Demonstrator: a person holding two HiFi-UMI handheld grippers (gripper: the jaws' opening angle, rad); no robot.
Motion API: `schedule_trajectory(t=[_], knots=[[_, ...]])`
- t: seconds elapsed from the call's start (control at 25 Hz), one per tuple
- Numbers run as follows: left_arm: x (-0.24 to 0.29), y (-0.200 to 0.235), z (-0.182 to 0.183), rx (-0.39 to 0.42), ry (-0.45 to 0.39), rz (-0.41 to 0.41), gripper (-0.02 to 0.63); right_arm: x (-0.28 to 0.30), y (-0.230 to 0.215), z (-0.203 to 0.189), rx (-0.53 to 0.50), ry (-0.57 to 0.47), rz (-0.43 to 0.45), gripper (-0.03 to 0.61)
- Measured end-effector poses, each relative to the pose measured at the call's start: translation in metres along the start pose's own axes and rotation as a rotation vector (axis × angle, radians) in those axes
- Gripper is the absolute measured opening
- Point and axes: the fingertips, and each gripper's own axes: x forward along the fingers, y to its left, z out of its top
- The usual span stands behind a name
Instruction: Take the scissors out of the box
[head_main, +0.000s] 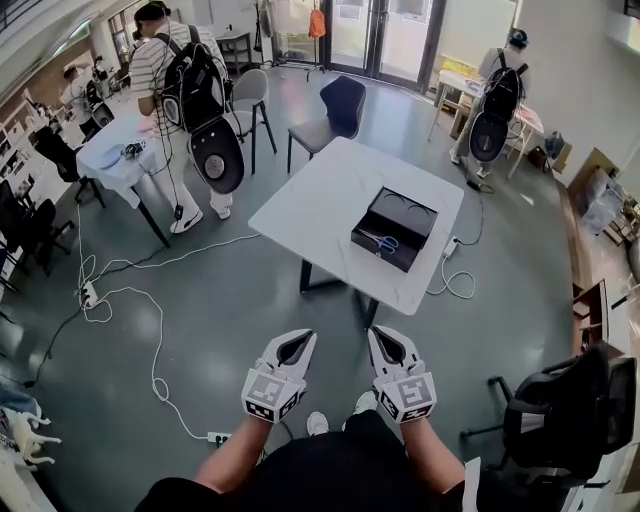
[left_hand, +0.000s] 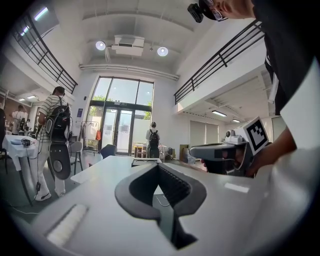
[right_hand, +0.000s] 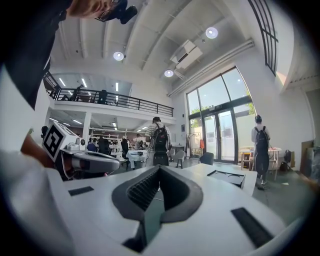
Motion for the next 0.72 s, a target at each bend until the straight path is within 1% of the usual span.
schedule_trajectory(t=[0.16, 0.4, 0.72], knots=[[0.013, 0.001, -0.006, -0.005, 0.013, -0.016, 0.009, 0.009, -0.007, -0.003, 0.006, -0.003, -0.002, 0.008], [0.042, 0.002, -0.007, -0.010, 0.030, -0.023, 0.009, 0.017, -0.037, -0.004, 0.014, 0.005, -0.009, 0.008], [0.084, 0.015, -0.002, -0.016, 0.024, 0.013, 0.009, 0.042, -0.078, -0.006, 0.017, 0.015, 0.010, 0.008]])
